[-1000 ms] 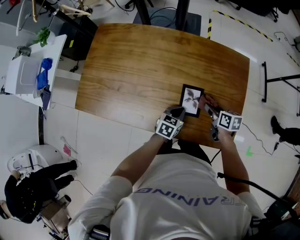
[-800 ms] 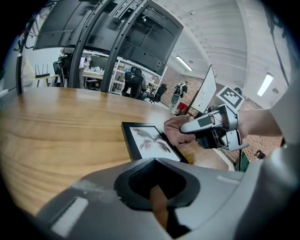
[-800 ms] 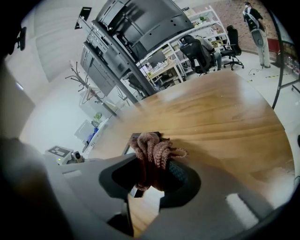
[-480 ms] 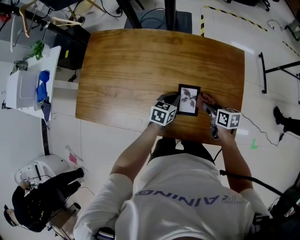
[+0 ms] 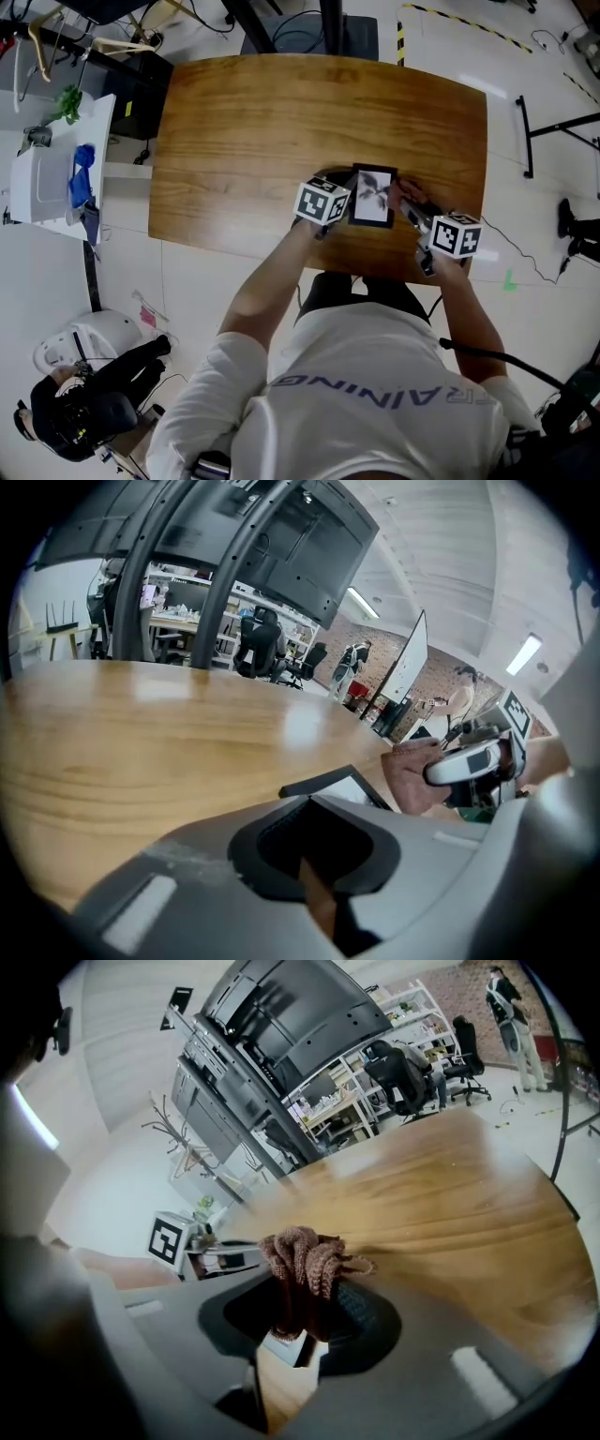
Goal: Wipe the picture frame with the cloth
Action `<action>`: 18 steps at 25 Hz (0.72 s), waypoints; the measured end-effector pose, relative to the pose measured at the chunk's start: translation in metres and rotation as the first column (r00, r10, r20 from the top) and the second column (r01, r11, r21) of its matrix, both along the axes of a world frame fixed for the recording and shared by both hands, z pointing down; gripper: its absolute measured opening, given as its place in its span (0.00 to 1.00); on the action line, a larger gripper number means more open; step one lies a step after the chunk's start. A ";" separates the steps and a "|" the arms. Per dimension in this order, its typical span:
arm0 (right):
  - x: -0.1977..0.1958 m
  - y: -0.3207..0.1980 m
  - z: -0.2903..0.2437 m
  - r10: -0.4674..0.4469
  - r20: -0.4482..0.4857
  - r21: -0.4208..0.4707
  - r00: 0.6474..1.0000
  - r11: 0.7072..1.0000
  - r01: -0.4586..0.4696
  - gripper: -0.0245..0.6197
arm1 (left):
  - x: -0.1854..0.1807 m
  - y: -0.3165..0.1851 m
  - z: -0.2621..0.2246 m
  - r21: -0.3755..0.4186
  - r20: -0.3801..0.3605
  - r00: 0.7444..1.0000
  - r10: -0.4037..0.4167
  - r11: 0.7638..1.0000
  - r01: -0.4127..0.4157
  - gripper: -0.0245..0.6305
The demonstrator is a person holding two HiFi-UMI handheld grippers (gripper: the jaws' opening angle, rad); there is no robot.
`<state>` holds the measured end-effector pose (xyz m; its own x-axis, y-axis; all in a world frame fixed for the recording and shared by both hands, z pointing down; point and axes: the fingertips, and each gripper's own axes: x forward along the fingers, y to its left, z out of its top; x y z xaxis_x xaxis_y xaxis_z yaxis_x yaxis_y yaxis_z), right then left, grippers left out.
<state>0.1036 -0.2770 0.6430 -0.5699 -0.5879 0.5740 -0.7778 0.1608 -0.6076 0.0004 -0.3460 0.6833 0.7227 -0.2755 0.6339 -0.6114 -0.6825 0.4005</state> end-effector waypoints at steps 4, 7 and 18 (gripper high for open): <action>-0.060 0.015 -0.009 -0.101 0.171 -0.073 0.980 0.991 0.115 0.22 | -0.004 0.002 -0.001 0.005 0.001 1.000 0.001 1.000 -0.001 0.04; -0.098 0.026 0.000 -0.168 0.223 -0.126 0.960 0.972 0.199 0.22 | -0.004 0.004 -0.001 0.018 0.005 1.000 0.000 1.000 -0.001 0.05; -0.114 0.028 0.030 -0.181 0.168 -0.211 0.969 0.954 0.214 0.22 | 0.000 0.005 0.001 0.045 0.021 1.000 -0.003 0.999 0.002 0.04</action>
